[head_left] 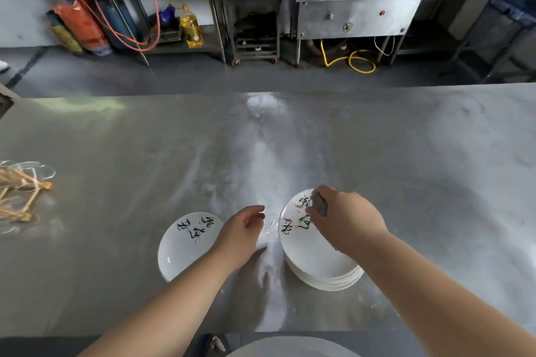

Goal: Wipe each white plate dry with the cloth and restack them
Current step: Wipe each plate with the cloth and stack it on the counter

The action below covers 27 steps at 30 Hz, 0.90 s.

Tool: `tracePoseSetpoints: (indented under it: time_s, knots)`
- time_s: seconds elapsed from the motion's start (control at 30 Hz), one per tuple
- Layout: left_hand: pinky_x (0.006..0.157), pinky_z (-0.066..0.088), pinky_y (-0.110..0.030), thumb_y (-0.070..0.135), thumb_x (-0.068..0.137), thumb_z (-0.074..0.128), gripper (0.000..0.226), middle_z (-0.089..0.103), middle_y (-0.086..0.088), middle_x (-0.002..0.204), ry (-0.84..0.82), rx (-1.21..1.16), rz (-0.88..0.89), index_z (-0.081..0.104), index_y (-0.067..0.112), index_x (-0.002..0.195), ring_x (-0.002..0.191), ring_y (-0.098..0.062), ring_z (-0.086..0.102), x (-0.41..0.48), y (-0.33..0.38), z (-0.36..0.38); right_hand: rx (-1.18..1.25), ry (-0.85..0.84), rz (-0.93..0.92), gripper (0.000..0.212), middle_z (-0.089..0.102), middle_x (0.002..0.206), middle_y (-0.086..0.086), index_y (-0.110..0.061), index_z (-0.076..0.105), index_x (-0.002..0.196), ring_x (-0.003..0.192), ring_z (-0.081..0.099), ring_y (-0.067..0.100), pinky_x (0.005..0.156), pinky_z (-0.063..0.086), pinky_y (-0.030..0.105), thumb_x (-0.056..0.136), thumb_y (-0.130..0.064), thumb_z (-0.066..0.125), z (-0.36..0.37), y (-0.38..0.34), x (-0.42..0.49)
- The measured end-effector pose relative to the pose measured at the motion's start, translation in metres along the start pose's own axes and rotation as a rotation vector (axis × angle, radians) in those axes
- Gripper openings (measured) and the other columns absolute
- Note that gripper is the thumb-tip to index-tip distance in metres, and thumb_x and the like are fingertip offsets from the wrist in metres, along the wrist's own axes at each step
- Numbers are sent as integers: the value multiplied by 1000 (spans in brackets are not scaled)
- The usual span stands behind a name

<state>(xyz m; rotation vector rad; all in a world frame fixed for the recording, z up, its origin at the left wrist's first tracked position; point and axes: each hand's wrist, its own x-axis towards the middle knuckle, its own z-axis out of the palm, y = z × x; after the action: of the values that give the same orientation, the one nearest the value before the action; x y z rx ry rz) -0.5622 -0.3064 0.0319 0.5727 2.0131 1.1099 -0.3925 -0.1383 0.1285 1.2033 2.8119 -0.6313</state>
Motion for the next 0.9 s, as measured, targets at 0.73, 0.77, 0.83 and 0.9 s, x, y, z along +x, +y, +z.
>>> tracePoseSetpoints:
  time_s: [0.73, 0.77, 0.83, 0.9]
  knots:
    - [67, 54, -44, 40, 106, 50, 27, 57, 2, 76, 196, 661, -137, 42, 19, 91, 75, -34, 62, -3, -185, -172, 122, -335, 203, 24, 60, 81, -15, -41, 44, 117, 66, 62, 11, 54, 51, 29, 95, -45, 53, 224, -134, 22]
    - [65, 52, -43, 39, 107, 49, 27, 54, 2, 75, 187, 703, -118, 40, 19, 91, 75, -35, 62, -2, -184, -172, 113, -318, 205, 26, 60, 82, -14, -36, 43, 117, 67, 61, 10, 54, 49, 29, 94, -44, 52, 227, -134, 21]
    - [62, 45, -39, 39, 107, 49, 27, 57, -2, 77, 186, 772, -102, 39, 20, 92, 74, -33, 61, -1, -179, -172, 119, -285, 213, 27, 60, 84, -12, -33, 44, 117, 70, 59, 10, 58, 51, 30, 93, -41, 52, 229, -135, 19]
    - [61, 38, -36, 38, 107, 52, 24, 67, -6, 85, 189, 814, -95, 44, 19, 96, 73, -32, 60, -1, -173, -174, 128, -270, 227, 26, 62, 86, -10, -36, 48, 119, 73, 61, 15, 63, 53, 31, 94, -39, 52, 230, -138, 16]
